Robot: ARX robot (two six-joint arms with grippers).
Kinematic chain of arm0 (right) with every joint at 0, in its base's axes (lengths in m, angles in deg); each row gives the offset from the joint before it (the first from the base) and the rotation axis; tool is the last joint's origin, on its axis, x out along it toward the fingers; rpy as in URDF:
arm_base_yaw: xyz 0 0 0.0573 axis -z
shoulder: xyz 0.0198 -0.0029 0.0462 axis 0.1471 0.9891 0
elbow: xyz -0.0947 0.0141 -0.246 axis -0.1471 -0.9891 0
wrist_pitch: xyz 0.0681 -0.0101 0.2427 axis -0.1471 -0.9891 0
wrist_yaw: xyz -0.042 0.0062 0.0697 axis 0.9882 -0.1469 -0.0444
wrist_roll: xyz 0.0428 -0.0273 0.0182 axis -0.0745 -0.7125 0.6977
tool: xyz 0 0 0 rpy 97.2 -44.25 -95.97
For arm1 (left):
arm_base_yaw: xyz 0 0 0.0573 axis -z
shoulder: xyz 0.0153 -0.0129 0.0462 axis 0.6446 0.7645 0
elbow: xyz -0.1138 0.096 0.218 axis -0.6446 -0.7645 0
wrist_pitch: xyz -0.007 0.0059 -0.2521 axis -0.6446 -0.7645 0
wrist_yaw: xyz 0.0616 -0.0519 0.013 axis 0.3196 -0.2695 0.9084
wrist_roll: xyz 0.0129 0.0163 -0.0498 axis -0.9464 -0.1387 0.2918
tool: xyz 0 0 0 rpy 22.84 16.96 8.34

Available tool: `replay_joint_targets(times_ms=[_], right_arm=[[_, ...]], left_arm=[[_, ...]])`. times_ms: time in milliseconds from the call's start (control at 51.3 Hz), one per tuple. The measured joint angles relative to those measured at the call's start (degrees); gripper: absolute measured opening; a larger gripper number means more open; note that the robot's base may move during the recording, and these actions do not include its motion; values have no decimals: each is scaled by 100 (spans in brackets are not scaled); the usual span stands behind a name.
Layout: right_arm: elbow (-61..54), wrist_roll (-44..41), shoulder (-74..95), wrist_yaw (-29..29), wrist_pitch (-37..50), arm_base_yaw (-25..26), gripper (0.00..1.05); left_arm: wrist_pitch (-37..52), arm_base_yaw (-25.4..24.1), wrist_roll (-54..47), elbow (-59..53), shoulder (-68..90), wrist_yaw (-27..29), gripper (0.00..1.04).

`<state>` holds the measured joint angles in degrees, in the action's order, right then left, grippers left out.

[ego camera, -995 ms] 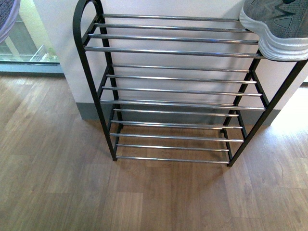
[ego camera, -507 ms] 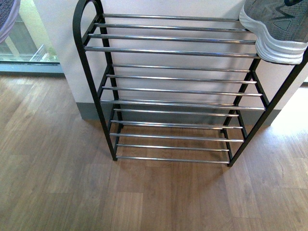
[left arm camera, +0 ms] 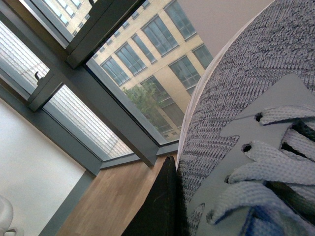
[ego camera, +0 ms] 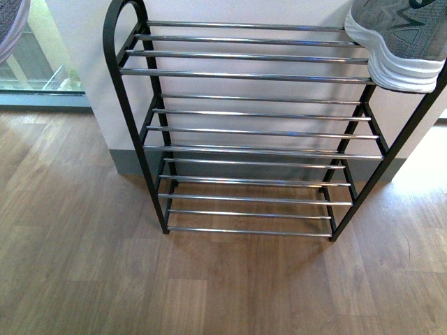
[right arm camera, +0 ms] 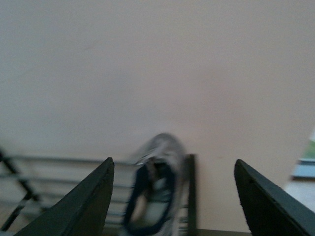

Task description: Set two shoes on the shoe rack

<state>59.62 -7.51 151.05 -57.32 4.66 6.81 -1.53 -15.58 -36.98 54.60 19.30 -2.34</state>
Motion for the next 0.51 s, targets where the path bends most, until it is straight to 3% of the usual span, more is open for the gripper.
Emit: replay_joint_targets(times_ms=[117, 429, 507], right_arm=[[-988, -166, -393, -107, 529, -295, 53], [-2774, -273, -1537, 374, 1134, -686, 2], [-3156, -295, -1821, 448, 1196, -815, 2]], left_arm=[[0, 0, 0, 0, 0, -31, 3], [0, 0, -13, 0, 0, -33, 3], [0, -2, -20, 0, 0, -4, 3]])
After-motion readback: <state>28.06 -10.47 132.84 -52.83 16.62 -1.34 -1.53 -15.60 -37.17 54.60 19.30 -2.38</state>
